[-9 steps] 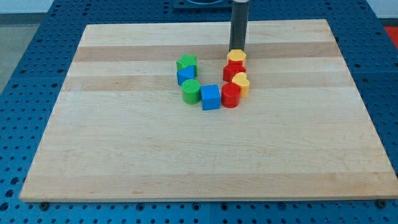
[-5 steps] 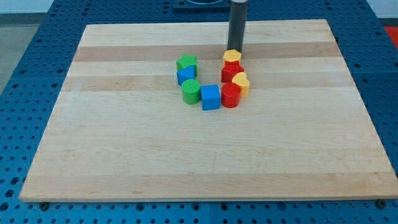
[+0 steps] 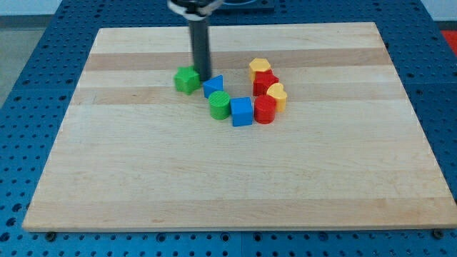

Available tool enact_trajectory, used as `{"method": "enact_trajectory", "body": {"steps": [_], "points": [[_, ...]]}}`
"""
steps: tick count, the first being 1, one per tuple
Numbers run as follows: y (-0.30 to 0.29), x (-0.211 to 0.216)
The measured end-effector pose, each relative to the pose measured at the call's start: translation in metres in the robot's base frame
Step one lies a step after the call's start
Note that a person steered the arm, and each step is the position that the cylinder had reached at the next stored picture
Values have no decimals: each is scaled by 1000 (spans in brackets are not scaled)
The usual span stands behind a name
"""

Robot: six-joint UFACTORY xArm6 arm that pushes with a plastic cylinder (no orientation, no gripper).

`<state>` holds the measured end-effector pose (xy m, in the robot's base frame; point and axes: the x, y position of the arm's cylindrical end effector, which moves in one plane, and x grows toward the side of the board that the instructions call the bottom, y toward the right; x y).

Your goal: Push the green circle and green star to the center

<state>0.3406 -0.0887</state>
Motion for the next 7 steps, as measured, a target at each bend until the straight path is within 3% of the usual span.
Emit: {"method": "enact_trajectory", "body": {"steps": [2,4,7], "points": [[-48,29],[-10,67],[56,56]]}}
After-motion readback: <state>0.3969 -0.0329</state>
